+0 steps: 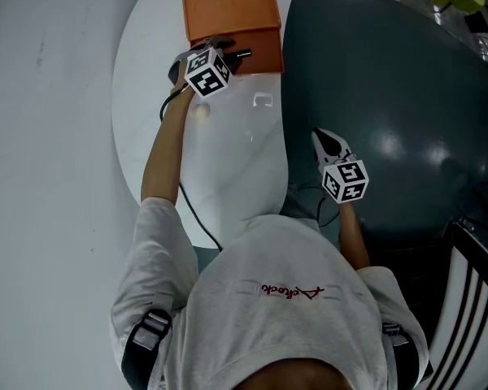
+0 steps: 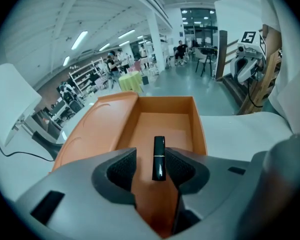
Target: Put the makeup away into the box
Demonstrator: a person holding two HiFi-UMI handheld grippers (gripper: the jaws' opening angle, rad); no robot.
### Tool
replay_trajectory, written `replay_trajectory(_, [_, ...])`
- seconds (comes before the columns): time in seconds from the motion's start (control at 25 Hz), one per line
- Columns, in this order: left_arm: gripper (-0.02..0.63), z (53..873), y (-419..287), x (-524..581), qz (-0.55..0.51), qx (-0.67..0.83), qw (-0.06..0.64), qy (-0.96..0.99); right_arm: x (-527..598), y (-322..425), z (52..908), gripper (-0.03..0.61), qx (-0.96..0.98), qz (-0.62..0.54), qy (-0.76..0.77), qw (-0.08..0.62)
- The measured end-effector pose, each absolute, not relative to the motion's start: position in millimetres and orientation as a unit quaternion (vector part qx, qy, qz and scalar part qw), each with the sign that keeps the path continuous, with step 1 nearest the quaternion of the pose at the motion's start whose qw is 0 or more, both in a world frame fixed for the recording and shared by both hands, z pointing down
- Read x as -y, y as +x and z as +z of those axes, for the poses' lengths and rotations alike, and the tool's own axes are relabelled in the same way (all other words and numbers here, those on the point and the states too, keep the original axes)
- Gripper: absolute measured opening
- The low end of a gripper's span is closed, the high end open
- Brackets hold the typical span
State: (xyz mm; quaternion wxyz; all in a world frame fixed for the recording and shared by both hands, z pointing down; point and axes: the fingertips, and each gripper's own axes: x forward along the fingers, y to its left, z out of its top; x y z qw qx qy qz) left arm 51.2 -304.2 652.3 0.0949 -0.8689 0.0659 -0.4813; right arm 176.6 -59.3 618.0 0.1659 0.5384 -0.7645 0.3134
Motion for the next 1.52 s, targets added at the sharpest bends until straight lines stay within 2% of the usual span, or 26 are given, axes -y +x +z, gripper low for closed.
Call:
replay_trajectory(0.16, [0.158, 619, 50, 317, -0.440, -0.122, 0.114, -0.882, 56, 175, 613, 0.020, 0.766, 0.310, 0.540, 0.162])
replay_trajectory(0.24, [0.098, 602, 46, 320, -0.417, -0.146, 0.122, -0.889, 55, 173, 610, 0.020, 0.767, 0.306, 0.540, 0.161])
replay_trajectory(0.28, [0.036, 595, 45, 320, -0.408, -0.156, 0.127, -0.891, 55, 171, 608, 0.020, 0.769, 0.304, 0.539, 0.161])
replay_trajectory(0.36, [0.017, 586, 42, 318, -0.400, -0.163, 0.135, -0.892, 54, 167, 605, 0.020, 0.771, 0.300, 0.538, 0.159])
replay_trajectory(0.6, [0.014, 568, 33, 309, -0.378, -0.195, 0.119, -0.897, 49, 163, 594, 0.020, 0.777, 0.294, 0.535, 0.155])
replay_trajectory(0.76, [0.014, 547, -5, 311, -0.321, -0.261, 0.051, -0.909, 49, 158, 589, 0.020, 0.783, 0.289, 0.529, 0.155])
replay_trajectory(1.0, [0.012, 516, -101, 306, -0.222, -0.379, -0.051, -0.897, 65, 130, 582, 0.020, 0.807, 0.275, 0.497, 0.159])
replay_trajectory(1.32, [0.012, 528, -177, 263, -0.236, -0.413, -0.068, -0.877, 60, 70, 582, 0.020, 0.832, 0.270, 0.452, 0.173])
replay_trajectory(1.52, [0.012, 540, -185, 252, -0.242, -0.408, -0.074, -0.877, 58, 50, 579, 0.020, 0.840, 0.264, 0.440, 0.176])
